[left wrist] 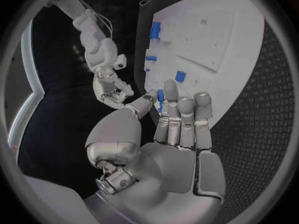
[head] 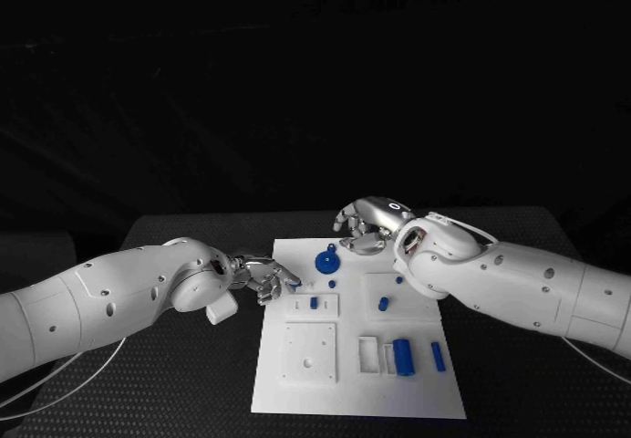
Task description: Assemble the parts on the task board
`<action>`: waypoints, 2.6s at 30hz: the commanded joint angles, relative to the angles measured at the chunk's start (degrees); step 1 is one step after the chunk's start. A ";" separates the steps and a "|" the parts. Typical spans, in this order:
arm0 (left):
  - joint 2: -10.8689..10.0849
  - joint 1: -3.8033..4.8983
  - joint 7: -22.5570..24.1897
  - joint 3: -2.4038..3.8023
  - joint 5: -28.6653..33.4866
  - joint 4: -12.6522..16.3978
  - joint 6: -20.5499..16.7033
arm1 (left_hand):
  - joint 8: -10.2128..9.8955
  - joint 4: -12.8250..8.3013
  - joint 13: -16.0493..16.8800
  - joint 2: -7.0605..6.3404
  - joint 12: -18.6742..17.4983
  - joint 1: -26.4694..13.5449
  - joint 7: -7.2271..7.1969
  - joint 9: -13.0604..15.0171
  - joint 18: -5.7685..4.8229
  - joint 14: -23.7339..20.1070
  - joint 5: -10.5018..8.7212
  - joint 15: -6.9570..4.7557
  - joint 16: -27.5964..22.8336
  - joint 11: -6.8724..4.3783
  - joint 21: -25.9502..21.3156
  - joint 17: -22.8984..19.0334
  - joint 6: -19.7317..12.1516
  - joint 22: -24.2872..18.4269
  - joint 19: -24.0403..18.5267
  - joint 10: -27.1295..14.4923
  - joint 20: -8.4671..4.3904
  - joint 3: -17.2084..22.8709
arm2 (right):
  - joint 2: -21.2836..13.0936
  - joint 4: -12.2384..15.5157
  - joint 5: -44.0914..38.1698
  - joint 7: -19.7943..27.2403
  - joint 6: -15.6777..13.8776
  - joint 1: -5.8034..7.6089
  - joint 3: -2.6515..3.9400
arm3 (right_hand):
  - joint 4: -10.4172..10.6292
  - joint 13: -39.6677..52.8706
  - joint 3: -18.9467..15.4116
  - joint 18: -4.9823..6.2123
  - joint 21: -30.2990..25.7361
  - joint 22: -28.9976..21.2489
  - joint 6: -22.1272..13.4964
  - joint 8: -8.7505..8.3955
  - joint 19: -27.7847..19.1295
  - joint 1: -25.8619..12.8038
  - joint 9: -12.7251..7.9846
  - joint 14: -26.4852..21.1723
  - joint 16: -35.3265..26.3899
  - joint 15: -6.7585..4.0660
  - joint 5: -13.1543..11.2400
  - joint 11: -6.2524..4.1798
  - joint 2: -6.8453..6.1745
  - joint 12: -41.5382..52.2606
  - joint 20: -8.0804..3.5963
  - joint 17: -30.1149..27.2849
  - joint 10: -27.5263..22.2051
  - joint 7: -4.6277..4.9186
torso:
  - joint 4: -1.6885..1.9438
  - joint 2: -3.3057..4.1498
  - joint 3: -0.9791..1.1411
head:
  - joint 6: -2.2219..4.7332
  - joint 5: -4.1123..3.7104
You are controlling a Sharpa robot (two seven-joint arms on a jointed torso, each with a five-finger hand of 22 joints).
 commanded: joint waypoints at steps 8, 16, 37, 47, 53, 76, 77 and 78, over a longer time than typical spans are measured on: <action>1.76 2.85 -10.82 -0.09 -12.58 0.14 2.46 | 2.19 -3.31 0.48 -0.40 0.50 -5.08 -1.99 2.18 0.18 5.92 12.48 -3.80 1.97 -2.25 1.85 1.48 5.41 1.01 2.25 5.66 -7.12 4.92 | -2.17 -4.99 20.94 3.34 -1.25 4.39 1.29 | 0.54 -0.13 0.55 0.94 -0.51 0.98 -0.48 -0.25 -0.67 0.48 -0.14 -0.63 -0.63 0.55 0.27 0.25 -0.87 -0.10 0.58 -0.05 -0.97 0.42 | -0.16 -0.64 0.07 | -1.00 0.28; 4.55 3.57 -13.43 -0.53 -19.82 0.11 4.04 | 3.14 -3.39 0.82 -0.60 0.92 -8.01 -3.15 3.23 0.60 8.51 15.84 -4.71 2.64 -3.33 3.34 2.31 8.50 1.03 4.40 9.27 -7.66 6.68 | -1.59 -10.96 29.84 6.00 -2.25 5.63 1.35 | -0.11 -4.11 -0.41 -0.25 -5.46 -0.21 -2.06 -0.78 -8.03 -0.23 -0.59 -6.45 -7.18 2.50 0.68 1.87 -0.23 -5.56 3.08 -3.85 -5.54 1.91 | -0.29 -1.05 0.19 | -1.88 0.59; 8.14 3.85 -14.91 -2.88 -35.97 1.48 0.55 | 3.49 -3.47 1.38 -0.62 0.84 -9.80 -4.09 4.50 1.43 11.75 18.22 -5.59 2.63 -4.24 5.12 3.42 10.85 0.92 6.94 12.17 -8.36 8.50 | 0.08 -13.85 33.52 8.69 -0.40 5.70 1.35 | -1.62 -29.61 -3.92 -1.01 -20.25 -5.74 -3.20 1.08 -22.26 -0.31 -2.10 -13.65 -30.99 9.21 4.59 5.71 1.75 -29.94 9.90 -17.86 -6.02 3.17 | -0.31 -1.12 0.04 | -2.39 1.60; 8.24 3.53 -14.62 -2.86 -29.82 -0.22 2.75 | 3.52 -3.42 1.51 -0.64 0.95 -9.85 -4.14 4.63 1.49 11.93 18.29 -5.67 2.62 -4.31 5.30 3.52 10.92 0.92 7.15 12.22 -8.40 8.57 | 0.46 -14.09 33.66 8.94 -0.08 5.69 1.34 | -1.58 -33.90 -5.10 -0.70 -22.01 -6.30 -3.53 1.29 -23.16 -0.13 -2.66 -13.32 -34.28 9.82 4.82 6.05 2.02 -33.81 10.81 -19.11 -4.23 3.31 | -0.32 -0.95 0.05 | -2.40 1.71; 8.62 3.55 -14.39 -2.85 -21.42 -1.70 7.38 | 3.41 -3.40 1.57 -0.59 0.93 -9.95 -4.08 4.71 1.50 11.83 18.01 -5.65 2.43 -4.23 5.33 3.56 10.75 0.92 7.09 12.15 -8.38 8.63 | 0.61 -14.17 33.67 8.96 0.12 5.68 1.34 | -1.60 -34.22 -5.17 -0.65 -22.11 -6.30 -3.56 1.30 -23.19 -0.04 -2.73 -13.28 -34.51 9.86 4.76 6.07 2.06 -34.04 10.89 -19.14 -4.08 3.33 | -0.30 -0.99 0.05 | -2.60 1.67; 11.25 3.55 -14.50 -2.83 -17.91 -6.02 12.69 | 3.27 -3.37 1.75 -0.68 0.93 -9.68 -3.92 5.01 1.44 11.45 17.72 -5.41 2.25 -4.02 5.35 3.85 10.48 0.98 6.52 11.92 -8.22 8.94 | 1.00 -14.22 33.60 9.07 0.47 5.67 1.34 | -1.64 -35.12 -5.39 -0.51 -22.43 -6.24 -3.59 1.36 -23.32 0.22 -2.95 -13.17 -35.12 9.95 4.16 6.12 2.21 -34.63 11.11 -19.17 -3.71 3.35 | -0.34 -1.00 0.07 | -2.84 1.62; 11.23 3.55 -14.37 -2.83 -18.75 -5.77 12.50 | 3.28 -3.38 1.76 -0.68 0.94 -9.67 -3.92 5.03 1.44 11.45 17.74 -5.41 2.26 -4.02 5.36 3.86 10.49 0.98 6.51 11.92 -8.22 8.94 | 1.01 -14.20 33.60 9.08 0.49 5.67 1.34 | -1.63 -35.14 -5.40 -0.50 -22.43 -6.24 -3.59 1.36 -23.33 0.22 -2.96 -13.16 -35.13 9.96 4.14 6.12 2.21 -34.64 11.12 -19.17 -3.70 3.35 | -0.31 -1.01 0.05 | -2.95 1.61; 11.21 3.55 -14.26 -2.84 -19.98 -5.47 12.10 | 3.28 -3.37 1.77 -0.68 0.95 -9.66 -3.92 5.04 1.44 11.45 17.75 -5.41 2.26 -4.02 5.36 3.87 10.49 0.98 6.51 11.92 -8.22 8.94 | 1.01 -14.17 33.60 9.08 0.54 5.67 1.34 | -1.63 -35.17 -5.40 -0.50 -22.44 -6.24 -3.58 1.37 -23.33 0.23 -2.96 -13.16 -35.15 9.96 4.13 6.12 2.22 -34.66 11.12 -19.17 -3.69 3.35 | -0.30 -1.01 0.07 | -3.01 1.62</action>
